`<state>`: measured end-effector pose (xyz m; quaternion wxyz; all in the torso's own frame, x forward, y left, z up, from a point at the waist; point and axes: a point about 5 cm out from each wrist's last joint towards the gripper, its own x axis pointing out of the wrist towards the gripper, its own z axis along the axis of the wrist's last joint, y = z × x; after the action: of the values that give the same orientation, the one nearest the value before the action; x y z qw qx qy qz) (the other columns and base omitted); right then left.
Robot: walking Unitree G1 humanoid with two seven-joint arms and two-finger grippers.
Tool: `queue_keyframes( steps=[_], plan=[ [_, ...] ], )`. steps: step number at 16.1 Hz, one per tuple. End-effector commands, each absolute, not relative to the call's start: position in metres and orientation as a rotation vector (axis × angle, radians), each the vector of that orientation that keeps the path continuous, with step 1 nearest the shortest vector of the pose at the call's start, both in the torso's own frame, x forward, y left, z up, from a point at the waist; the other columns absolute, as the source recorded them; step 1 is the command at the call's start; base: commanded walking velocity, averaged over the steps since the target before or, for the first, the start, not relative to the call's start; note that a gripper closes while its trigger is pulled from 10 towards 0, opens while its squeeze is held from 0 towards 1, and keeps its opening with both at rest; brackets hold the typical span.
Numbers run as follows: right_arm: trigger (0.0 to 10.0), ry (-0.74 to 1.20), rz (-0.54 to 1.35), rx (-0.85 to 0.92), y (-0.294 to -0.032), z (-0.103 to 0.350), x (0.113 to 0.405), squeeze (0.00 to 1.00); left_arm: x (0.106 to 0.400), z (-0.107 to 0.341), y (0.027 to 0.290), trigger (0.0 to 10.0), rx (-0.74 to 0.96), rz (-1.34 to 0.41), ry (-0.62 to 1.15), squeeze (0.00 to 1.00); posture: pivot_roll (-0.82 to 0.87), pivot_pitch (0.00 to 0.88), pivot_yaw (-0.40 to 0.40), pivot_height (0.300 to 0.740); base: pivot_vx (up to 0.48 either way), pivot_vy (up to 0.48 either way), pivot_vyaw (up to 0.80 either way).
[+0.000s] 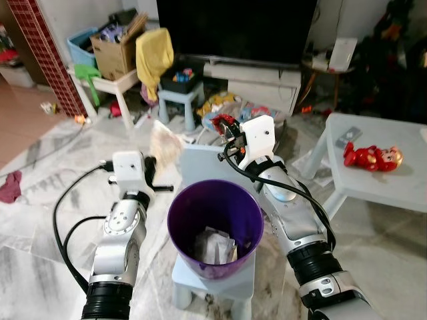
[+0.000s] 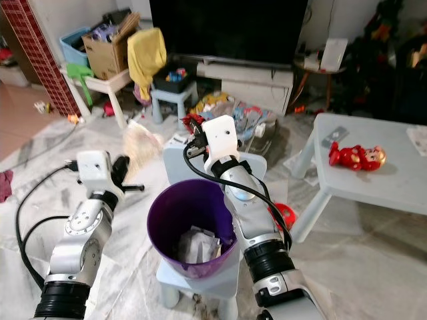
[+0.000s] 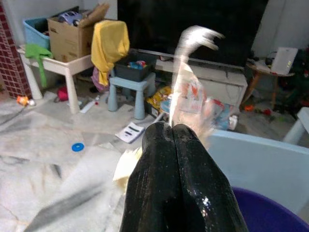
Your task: Picking trash to rubbish bin
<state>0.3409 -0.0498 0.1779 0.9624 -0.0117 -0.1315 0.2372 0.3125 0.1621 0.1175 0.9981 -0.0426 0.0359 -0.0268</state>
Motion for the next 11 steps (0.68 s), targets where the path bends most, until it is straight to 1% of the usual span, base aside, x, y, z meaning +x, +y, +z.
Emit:
queue_keyframes(
  steps=[1, 3, 6, 7, 8, 9, 10, 11],
  plan=[
    [10.0, -0.293, 0.478, -0.026, -0.050, 0.184, 0.341, 0.00, 0.317, 0.112, 0.159, 10.0, -0.084, -0.105, 0.114, 0.00, 0.07, 0.000, -0.013, 0.740, 0.000, 0.000, 0.00],
    [10.0, -0.295, 0.466, -0.033, -0.053, 0.184, 0.341, 0.00, 0.321, 0.102, 0.154, 10.0, -0.095, -0.147, 0.169, 0.00, 0.07, 0.000, -0.015, 0.740, 0.000, 0.000, 0.00],
    [10.0, -0.303, 0.433, -0.053, -0.066, 0.187, 0.340, 0.00, 0.329, 0.086, 0.137, 10.0, -0.117, -0.248, 0.239, 0.00, 0.03, 0.000, -0.009, 0.740, 0.000, 0.000, 0.00],
    [10.0, -0.307, 0.419, -0.058, -0.070, 0.188, 0.339, 0.00, 0.333, 0.079, 0.133, 10.0, -0.127, -0.252, 0.266, 0.00, 0.02, 0.000, -0.005, 0.740, 0.000, 0.000, 0.00],
    [10.0, -0.309, 0.411, -0.063, -0.074, 0.189, 0.337, 0.00, 0.336, 0.071, 0.128, 10.0, -0.199, -0.250, 0.308, 0.00, 0.00, 0.000, -0.002, 0.740, 0.000, 0.000, 0.00],
    [10.0, -0.309, 0.408, -0.067, -0.075, 0.189, 0.336, 0.00, 0.336, 0.067, 0.126, 10.0, -0.223, -0.246, 0.326, 0.00, -0.02, 0.000, -0.001, 0.740, 0.000, 0.000, 0.00],
    [10.0, -0.311, 0.399, -0.074, -0.078, 0.190, 0.334, 0.00, 0.336, 0.057, 0.121, 10.0, -0.280, -0.255, 0.369, 0.00, -0.04, 0.000, 0.002, 0.740, 0.000, 0.000, 0.00],
    [10.0, -0.313, 0.396, -0.078, -0.079, 0.191, 0.332, 0.00, 0.335, 0.054, 0.119, 10.0, -0.295, -0.263, 0.385, 0.00, -0.06, 0.000, 0.005, 0.740, 0.000, 0.000, 0.00]
  ],
)
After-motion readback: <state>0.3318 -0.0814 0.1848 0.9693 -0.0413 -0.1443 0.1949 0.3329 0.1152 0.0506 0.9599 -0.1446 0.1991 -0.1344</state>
